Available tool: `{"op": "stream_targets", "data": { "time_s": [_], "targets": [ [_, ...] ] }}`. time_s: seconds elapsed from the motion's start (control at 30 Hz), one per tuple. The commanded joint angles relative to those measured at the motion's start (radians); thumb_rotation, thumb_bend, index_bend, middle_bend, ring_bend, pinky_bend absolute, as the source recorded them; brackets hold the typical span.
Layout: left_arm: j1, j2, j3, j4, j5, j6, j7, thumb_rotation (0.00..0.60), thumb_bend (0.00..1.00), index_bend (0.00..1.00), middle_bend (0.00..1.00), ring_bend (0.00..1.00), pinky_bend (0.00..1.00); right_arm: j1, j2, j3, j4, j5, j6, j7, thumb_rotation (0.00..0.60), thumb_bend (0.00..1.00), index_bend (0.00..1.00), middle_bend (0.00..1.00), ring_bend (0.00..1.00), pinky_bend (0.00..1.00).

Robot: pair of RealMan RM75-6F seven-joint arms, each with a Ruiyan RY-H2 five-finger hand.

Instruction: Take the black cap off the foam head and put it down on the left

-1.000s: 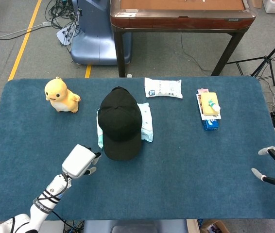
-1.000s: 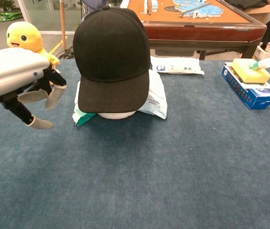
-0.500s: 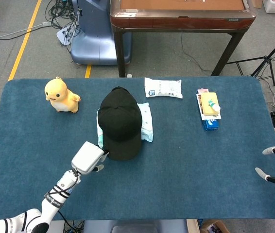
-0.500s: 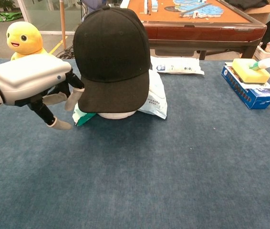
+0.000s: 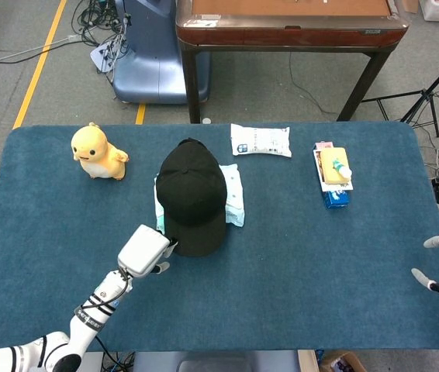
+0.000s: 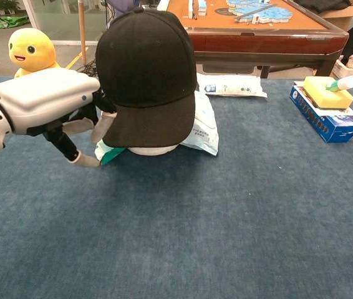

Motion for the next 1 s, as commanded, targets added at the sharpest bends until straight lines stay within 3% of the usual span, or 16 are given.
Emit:
{"op": "stream_targets", "data": {
  "time_s": [0.03,0.7,1.0],
  "targets": [
    [-0.009,-0.004,0.003,0.003,-0.002,-0.005,0.006,0.6,0.0,0.7,0.96,0.74,0.79,-0.004,0.004,0.0,-0.002,0.003,0.003,0.001,0.6,0.08,0.44,0.45,0.36,0.55],
    [-0.077,-0.053,-0.013,0.026,-0.067,-0.026,0.057,0.6,0.0,0.7,0.96,0.74,0.79,-0.035,0.045,0.001,0.007,0.015,0.023,0.083,0.6,0.08,0.45,0.45,0.36,0.55],
    [-0.084,-0.078,-0.022,0.03,-0.087,0.01,0.077,0.6,0.0,0.7,0.97,0.74,0.79,-0.036,0.051,0.001,0.004,0.017,0.016,0.09,0.6,0.08,0.45,0.45,0.36,0.55]
  ]
}}
